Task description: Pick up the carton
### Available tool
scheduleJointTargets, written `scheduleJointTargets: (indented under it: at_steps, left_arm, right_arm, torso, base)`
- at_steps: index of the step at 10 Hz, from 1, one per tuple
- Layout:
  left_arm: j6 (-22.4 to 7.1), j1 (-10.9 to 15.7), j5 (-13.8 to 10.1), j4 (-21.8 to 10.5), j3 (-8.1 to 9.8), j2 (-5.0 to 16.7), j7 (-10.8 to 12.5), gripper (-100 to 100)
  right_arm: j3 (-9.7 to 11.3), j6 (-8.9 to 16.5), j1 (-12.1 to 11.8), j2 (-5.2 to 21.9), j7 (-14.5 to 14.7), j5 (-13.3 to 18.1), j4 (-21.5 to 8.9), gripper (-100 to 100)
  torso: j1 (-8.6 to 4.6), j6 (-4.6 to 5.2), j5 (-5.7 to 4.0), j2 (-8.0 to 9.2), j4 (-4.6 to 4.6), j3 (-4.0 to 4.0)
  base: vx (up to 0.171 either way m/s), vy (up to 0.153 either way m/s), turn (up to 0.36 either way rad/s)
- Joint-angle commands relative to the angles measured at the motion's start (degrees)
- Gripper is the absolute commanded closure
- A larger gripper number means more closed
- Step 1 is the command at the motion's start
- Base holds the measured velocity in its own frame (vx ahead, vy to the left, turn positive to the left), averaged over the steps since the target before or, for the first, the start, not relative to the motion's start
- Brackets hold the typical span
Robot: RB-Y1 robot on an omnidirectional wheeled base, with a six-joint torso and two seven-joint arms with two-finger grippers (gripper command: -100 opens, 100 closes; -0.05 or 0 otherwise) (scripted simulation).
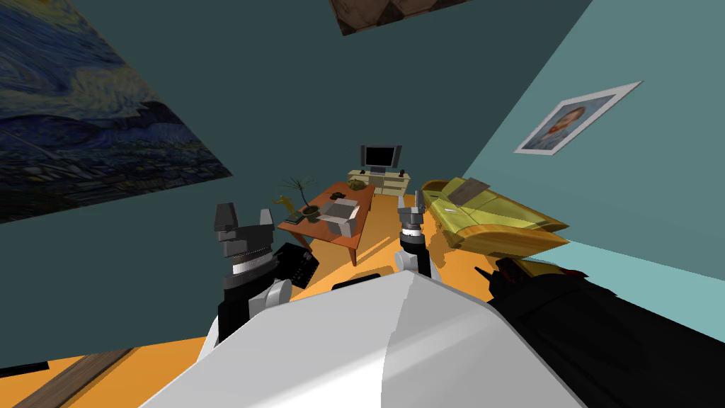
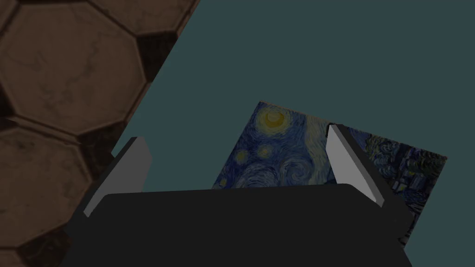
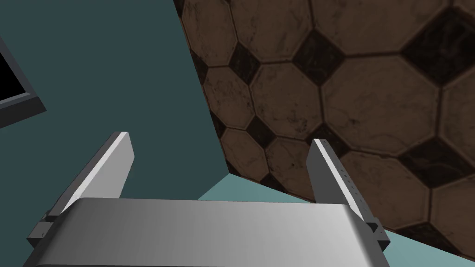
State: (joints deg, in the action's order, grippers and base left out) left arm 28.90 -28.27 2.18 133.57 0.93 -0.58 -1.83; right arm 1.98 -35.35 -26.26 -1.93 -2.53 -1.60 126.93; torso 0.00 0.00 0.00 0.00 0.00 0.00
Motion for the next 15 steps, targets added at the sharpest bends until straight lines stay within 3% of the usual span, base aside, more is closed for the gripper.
scheduleJointTargets:
  at_steps: [1, 4, 7, 15]
  left_arm:
    - [-0.9, 0.3, 0.1, -0.1, -0.26, 2.5, 0.3, -100]
    - [-4.5, 1.7, 0.5, -0.2, -1.26, 7.1, 1.6, -100]
    - [-9.3, 3.7, 1.3, -0.3, -2.76, 9.9, 3.7, -100]
    - [-21.0, 8.3, 2.9, -0.3, -5.88, 11.2, 8.5, -100]
  right_arm:
    - [0.0, 0.0, 0.0, 0.0, 0.0, 0.0, 0.0, 0]
    - [0.0, 0.0, 0.0, 0.0, 0.0, 0.0, 0.0, 0]
    - [0.0, 0.0, 0.0, 0.0, 0.0, 0.0, 0.0, 0]
    - [0.0, 0.0, 0.0, 0.0, 0.0, 0.0, 0.0, 0]
  torso:
    - [0.0, 0.0, 0.0, 0.0, 0.0, 0.0]
    - [0.11, 0.0, 0.03, 0.0, 0.0, 0.0]
    - [0.19, 0.0, 0.04, 0.0, 0.0, 0.0]
    - [0.21, 0.0, 0.05, 0.0, 0.0, 0.0]
  base:
    - [0.0, 0.008, -0.002]
    - [-0.001, 0.027, -0.005]
    - [-0.003, 0.046, -0.001]
    - [0.0, 0.044, 0.002]
